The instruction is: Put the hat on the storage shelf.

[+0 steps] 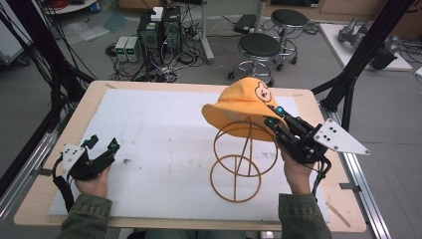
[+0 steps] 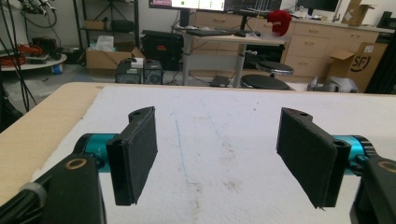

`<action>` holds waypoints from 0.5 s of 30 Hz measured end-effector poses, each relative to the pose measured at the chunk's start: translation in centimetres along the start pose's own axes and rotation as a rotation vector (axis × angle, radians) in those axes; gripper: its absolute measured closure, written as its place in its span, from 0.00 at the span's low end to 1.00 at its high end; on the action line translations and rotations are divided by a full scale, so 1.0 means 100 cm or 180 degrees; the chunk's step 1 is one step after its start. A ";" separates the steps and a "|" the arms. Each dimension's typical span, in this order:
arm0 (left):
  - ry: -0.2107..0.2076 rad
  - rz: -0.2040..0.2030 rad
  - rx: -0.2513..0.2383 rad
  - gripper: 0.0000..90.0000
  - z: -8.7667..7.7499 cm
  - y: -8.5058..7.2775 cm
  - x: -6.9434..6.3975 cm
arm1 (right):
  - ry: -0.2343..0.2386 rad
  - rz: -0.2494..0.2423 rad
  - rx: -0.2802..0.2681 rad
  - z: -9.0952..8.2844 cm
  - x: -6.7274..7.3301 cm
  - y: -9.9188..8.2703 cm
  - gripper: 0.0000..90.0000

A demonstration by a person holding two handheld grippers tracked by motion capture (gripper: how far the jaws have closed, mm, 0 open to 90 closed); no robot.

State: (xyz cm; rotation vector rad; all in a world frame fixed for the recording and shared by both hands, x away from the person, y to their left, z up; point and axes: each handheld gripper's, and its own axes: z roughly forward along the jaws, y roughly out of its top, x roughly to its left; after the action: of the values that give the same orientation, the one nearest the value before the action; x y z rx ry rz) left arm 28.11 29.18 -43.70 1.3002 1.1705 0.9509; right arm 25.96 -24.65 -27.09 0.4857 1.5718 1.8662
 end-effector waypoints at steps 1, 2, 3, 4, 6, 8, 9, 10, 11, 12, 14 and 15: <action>-0.0005 -0.0004 -0.0005 0.32 0.000 0.000 0.000 | 0.0041 -0.0005 0.0004 0.000 0.002 0.001 0.95; -0.0006 -0.0005 -0.0005 0.32 0.000 0.000 0.000 | 0.0083 -0.0002 0.0030 -0.001 0.004 0.001 0.95; -0.0007 -0.0005 -0.0007 0.32 0.000 0.000 0.000 | 0.0102 -0.0011 0.0073 -0.001 0.006 0.002 0.95; -0.0007 -0.0006 -0.0005 0.32 0.000 0.000 0.000 | 0.0134 -0.0026 0.0105 -0.001 0.008 0.003 0.95; -0.0007 -0.0007 -0.0005 0.32 0.000 0.000 0.000 | 0.0188 -0.0033 0.0183 -0.001 0.011 0.003 0.95; -0.0005 -0.0008 -0.0007 0.32 0.000 0.000 0.000 | 0.0261 -0.0035 0.0231 -0.001 0.014 0.004 0.95; -0.0002 -0.0011 -0.0007 0.32 0.000 0.000 0.000 | 0.0285 -0.0015 0.0259 -0.001 0.016 0.003 0.95; 0.0001 -0.0016 -0.0010 0.32 0.000 0.000 0.000 | 0.0324 -0.0018 0.0273 -0.001 0.018 0.003 0.94; 0.0002 -0.0014 -0.0010 0.32 0.000 0.000 0.000 | 0.0359 -0.0016 0.0303 -0.001 0.020 0.003 0.94; 0.0005 -0.0013 -0.0017 0.32 -0.001 0.000 0.000 | 0.0364 -0.0001 0.0331 -0.001 0.022 0.003 0.94; 0.0009 -0.0016 -0.0021 0.32 -0.001 0.000 0.000 | 0.0389 0.0025 0.0401 -0.002 0.026 0.004 0.93; 0.0010 -0.0014 -0.0013 0.32 -0.001 0.001 0.000 | 0.0409 0.0037 0.0430 -0.003 0.028 0.004 0.93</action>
State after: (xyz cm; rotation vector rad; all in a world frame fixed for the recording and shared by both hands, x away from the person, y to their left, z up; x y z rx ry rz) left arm 28.02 29.22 -43.64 1.2929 1.1729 0.9521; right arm 23.60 -23.02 -27.11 0.4420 1.7921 1.8394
